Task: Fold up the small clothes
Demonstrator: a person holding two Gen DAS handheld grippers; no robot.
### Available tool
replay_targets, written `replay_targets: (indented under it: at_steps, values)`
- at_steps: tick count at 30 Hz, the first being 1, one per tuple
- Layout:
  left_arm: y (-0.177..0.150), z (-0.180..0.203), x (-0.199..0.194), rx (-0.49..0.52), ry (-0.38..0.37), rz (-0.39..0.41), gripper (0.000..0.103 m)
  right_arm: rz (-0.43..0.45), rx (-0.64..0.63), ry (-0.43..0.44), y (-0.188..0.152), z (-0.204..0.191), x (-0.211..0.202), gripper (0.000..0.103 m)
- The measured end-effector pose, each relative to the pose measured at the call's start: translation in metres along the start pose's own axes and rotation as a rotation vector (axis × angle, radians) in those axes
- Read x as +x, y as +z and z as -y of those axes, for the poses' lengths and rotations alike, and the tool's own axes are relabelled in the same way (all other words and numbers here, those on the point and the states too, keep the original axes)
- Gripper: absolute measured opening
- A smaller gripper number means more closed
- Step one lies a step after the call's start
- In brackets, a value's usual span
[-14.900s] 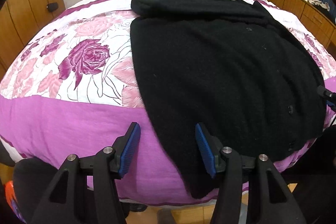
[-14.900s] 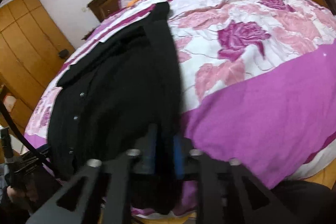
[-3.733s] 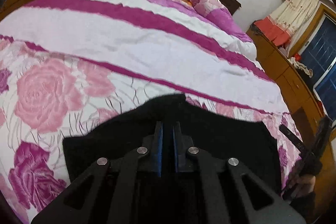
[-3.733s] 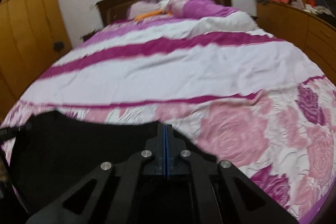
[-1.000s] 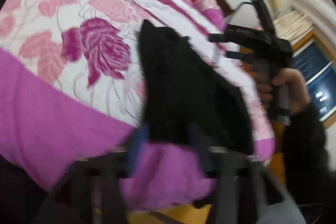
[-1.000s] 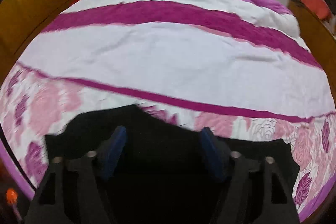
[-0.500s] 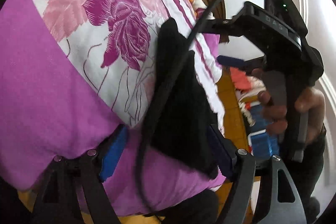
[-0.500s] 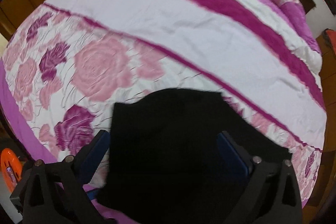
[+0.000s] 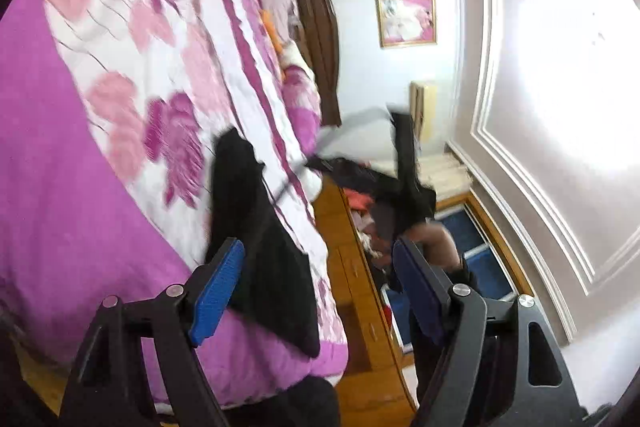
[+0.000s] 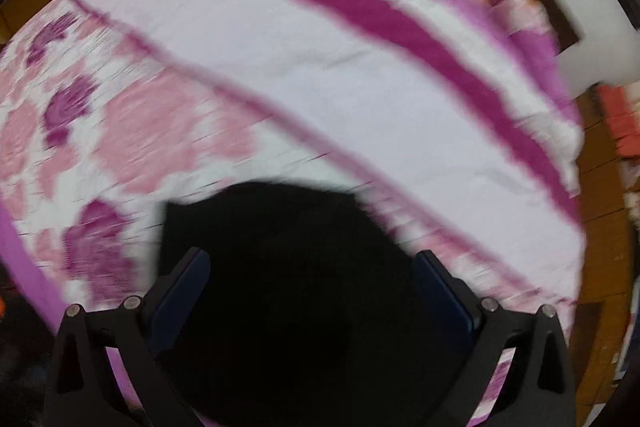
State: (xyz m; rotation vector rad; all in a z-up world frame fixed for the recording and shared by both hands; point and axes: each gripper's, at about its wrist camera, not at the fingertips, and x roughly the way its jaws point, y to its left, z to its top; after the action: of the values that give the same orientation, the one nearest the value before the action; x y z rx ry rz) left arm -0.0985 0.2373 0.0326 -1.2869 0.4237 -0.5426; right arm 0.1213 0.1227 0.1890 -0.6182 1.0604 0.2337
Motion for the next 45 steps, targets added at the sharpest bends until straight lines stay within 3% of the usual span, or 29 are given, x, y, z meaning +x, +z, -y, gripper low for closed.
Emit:
replay_targets:
  at_steps: [2, 5, 8, 11, 16, 17, 18, 19, 22, 25, 27, 35, 40, 45]
  values:
    - [0.004, -0.012, 0.006, -0.04, 0.076, 0.009, 0.064, 0.029, 0.025, -0.026, 0.001, 0.032, -0.005, 0.103]
    - [0.003, -0.027, 0.034, -0.045, 0.279, -0.043, 0.057, 0.094, 0.066, 0.006, -0.004, 0.074, -0.017, 0.103]
    - [-0.004, -0.027, 0.071, 0.039, 0.402, -0.118, 0.052, 0.191, 0.048, 0.127, -0.013, 0.095, -0.03, 0.103]
    - [-0.016, -0.015, 0.098, 0.16, 0.448, -0.148, 0.052, 0.203, 0.032, 0.242, -0.023, 0.086, -0.031, 0.103]
    - [-0.029, -0.013, 0.145, 0.228, 0.442, -0.212, 0.048, 0.122, -0.01, 0.332, -0.017, 0.022, -0.013, 0.103]
    - [-0.033, -0.015, 0.151, 0.235, 0.452, -0.22, 0.043, 0.09, -0.005, 0.326, -0.016, 0.01, -0.008, 0.103]
    - [-0.036, -0.018, 0.152, 0.245, 0.47, -0.223, 0.028, 0.04, -0.001, 0.319, -0.016, -0.003, 0.0, 0.103]
    - [-0.037, -0.02, 0.153, 0.245, 0.477, -0.231, 0.018, -0.039, -0.007, 0.308, -0.015, -0.023, 0.011, 0.103]
    - [-0.029, -0.031, 0.146, 0.155, 0.398, -0.25, 0.012, -0.155, -0.029, 0.271, -0.021, -0.064, 0.033, 0.103]
    - [-0.024, -0.041, 0.145, 0.086, 0.345, -0.259, 0.011, -0.194, -0.016, 0.234, -0.019, -0.091, 0.043, 0.103]
    - [-0.023, -0.041, 0.144, 0.09, 0.347, -0.264, 0.011, -0.21, -0.009, 0.207, -0.016, -0.105, 0.048, 0.103]
    - [-0.023, -0.046, 0.141, 0.083, 0.362, -0.257, 0.013, -0.253, -0.049, -0.067, -0.027, -0.138, 0.061, 0.103]
    - [-0.027, -0.041, 0.139, 0.112, 0.385, -0.253, 0.013, -0.261, 0.003, -0.153, -0.031, -0.134, 0.066, 0.103]
    - [-0.033, -0.034, 0.147, 0.153, 0.435, -0.243, 0.013, -0.284, 0.025, -0.17, -0.029, -0.132, 0.07, 0.102]
